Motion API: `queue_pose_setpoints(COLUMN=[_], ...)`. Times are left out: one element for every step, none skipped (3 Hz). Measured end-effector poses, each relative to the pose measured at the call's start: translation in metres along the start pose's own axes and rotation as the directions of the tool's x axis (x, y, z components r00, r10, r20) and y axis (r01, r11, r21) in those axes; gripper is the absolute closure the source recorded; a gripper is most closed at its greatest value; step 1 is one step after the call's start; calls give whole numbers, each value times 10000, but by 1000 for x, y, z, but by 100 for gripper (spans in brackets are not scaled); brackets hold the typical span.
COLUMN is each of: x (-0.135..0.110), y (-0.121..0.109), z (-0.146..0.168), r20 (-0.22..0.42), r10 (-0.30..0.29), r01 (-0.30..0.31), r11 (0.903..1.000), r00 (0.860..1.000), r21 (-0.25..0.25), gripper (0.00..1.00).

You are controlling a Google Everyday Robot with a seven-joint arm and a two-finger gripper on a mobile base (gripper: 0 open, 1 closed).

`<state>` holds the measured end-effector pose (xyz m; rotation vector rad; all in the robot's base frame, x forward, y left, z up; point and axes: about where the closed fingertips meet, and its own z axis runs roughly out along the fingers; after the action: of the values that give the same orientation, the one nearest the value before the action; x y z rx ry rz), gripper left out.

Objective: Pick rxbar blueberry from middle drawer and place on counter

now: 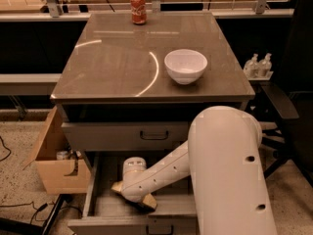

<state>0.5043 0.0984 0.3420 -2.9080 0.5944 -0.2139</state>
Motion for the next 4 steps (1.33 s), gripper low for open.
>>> queue_pose_setpoints(x=[-1, 0, 0, 1], y=[1, 0, -1, -3], z=[1, -1, -9, -16], r20=[12, 13, 13, 13], r10=[0, 0, 1, 2], r01=[0, 0, -1, -2], r11=[10000, 10000, 10000, 10000], r00=[10000, 10000, 10000, 10000], r21=[-15, -16, -16, -15], gripper=[17, 41, 65, 87])
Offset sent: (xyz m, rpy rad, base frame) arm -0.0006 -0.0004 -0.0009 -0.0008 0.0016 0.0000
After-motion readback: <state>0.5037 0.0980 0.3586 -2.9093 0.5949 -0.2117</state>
